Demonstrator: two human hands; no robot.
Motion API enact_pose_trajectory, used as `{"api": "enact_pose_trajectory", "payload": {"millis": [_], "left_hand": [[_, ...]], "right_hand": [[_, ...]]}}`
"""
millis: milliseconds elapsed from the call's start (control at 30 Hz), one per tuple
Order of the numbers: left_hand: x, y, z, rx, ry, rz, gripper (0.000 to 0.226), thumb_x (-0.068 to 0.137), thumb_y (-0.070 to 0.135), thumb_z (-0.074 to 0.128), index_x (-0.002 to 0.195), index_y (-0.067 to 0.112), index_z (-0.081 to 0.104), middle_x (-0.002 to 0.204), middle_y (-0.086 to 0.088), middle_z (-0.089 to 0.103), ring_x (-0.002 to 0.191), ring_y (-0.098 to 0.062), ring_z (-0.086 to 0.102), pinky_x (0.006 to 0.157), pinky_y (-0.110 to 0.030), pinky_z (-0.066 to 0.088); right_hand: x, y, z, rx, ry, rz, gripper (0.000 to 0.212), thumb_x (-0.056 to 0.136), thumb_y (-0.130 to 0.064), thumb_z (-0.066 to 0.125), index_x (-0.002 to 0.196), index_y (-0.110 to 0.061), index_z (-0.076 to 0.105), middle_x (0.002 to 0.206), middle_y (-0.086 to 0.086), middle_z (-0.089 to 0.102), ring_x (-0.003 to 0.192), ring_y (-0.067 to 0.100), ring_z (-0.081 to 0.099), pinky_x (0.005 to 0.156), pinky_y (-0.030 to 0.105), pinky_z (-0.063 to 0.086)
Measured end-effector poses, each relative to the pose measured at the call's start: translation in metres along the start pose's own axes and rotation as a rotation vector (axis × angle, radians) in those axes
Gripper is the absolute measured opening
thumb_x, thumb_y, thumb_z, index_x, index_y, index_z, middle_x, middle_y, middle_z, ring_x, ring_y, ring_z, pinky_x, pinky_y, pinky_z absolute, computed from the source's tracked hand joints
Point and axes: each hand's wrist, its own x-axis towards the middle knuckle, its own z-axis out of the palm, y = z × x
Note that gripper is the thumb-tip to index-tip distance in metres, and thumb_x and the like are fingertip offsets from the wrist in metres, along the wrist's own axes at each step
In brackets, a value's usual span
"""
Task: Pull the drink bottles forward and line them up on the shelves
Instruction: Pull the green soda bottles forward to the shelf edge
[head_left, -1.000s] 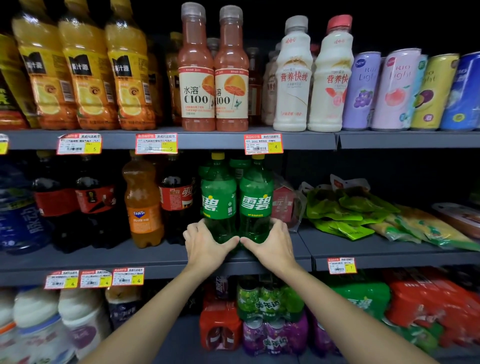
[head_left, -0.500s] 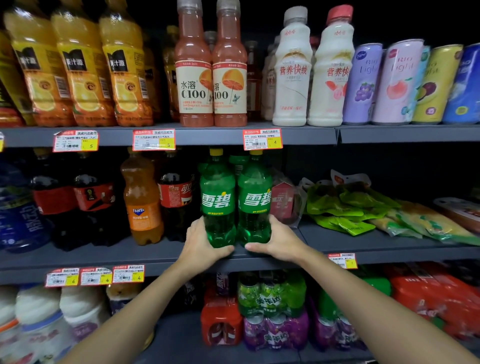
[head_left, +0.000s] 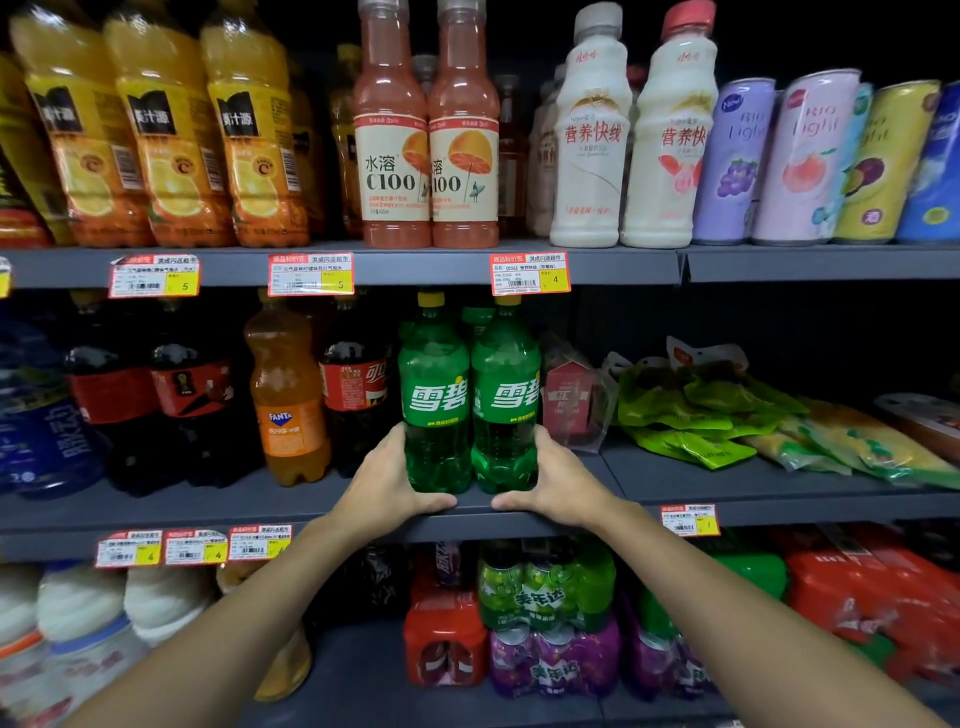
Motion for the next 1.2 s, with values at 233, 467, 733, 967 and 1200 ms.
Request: {"api": "enact_pose_trajectory", "payload": {"millis": [233,467,733,967,1200], "left_hand": [[-0.004,-0.005,0.004,-0.062,0.037,0.026,0.113,0.058,0.057,0.091,0.149,0.031,0.029,0.139,0.009,0.056,0.126,-0.009,0.053,0.106,-0.027,0.044],[-0.003,-0.006,0.005,-0.070,0.048,0.012,0.115,0.057,0.059,0.091,0.148,0.033,0.026,0.136,0.009,0.057,0.125,-0.009,0.054,0.105,-0.028,0.045],[-0.004,-0.005,0.007,-0.075,0.067,0.000,0.111,0.060,0.052,0.092,0.148,0.027,0.029,0.133,0.006,0.059,0.122,-0.011,0.056,0.104,-0.029,0.046],[-0.005,-0.004,0.009,-0.072,0.085,-0.008,0.110,0.061,0.051,0.091,0.148,0.025,0.029,0.134,0.006,0.058,0.122,-0.010,0.056,0.105,-0.029,0.047],[-0.005,-0.004,0.008,-0.068,0.086,-0.016,0.110,0.060,0.053,0.090,0.147,0.026,0.029,0.133,0.007,0.059,0.121,-0.009,0.056,0.101,-0.025,0.046]], "right_hand": [[0.000,0.007,-0.003,0.002,-0.021,-0.067,0.103,0.064,-0.076,0.078,0.144,-0.030,0.034,0.144,-0.010,0.054,0.127,0.007,0.053,0.106,0.029,0.046],[0.001,0.009,-0.003,-0.044,-0.013,-0.101,0.092,0.074,-0.071,0.074,0.145,-0.028,0.034,0.146,-0.007,0.052,0.128,0.009,0.053,0.107,0.030,0.046],[0.002,0.008,-0.004,-0.120,-0.025,-0.095,0.093,0.076,-0.074,0.069,0.147,-0.027,0.031,0.149,-0.003,0.050,0.131,0.016,0.052,0.107,0.035,0.046],[-0.002,-0.001,0.000,-0.035,0.026,-0.038,0.087,0.075,-0.078,0.063,0.143,-0.031,0.035,0.142,-0.009,0.054,0.128,0.013,0.054,0.105,0.036,0.047],[-0.005,-0.006,0.016,-0.029,0.179,0.038,0.092,0.071,-0.075,0.071,0.137,-0.022,0.035,0.136,0.000,0.054,0.123,0.019,0.055,0.098,0.037,0.050]]}}
